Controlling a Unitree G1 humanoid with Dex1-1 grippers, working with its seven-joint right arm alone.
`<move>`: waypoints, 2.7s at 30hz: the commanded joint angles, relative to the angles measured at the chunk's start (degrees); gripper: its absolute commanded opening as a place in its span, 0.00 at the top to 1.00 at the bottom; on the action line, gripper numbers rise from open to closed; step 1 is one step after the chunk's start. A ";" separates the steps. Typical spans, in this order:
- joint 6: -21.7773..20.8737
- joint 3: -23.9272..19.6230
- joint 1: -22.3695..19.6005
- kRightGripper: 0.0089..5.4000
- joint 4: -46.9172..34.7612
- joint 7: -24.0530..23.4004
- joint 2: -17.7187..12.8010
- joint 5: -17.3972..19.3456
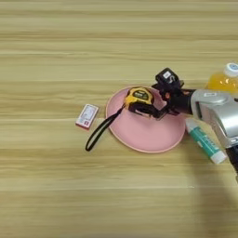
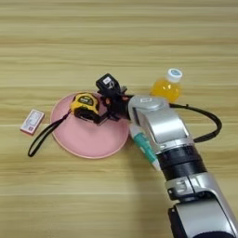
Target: Move the objects on the table
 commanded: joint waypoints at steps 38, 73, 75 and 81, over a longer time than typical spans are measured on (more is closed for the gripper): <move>-7.14 -2.25 -8.32 0.20 -3.37 -0.15 5.35 -3.10; -7.45 14.42 -3.29 0.20 -19.98 17.37 5.38 -0.50; -7.85 14.81 -3.39 0.20 -19.21 18.15 5.25 -0.75; -8.81 16.86 -3.54 0.20 -16.67 21.40 4.47 -1.40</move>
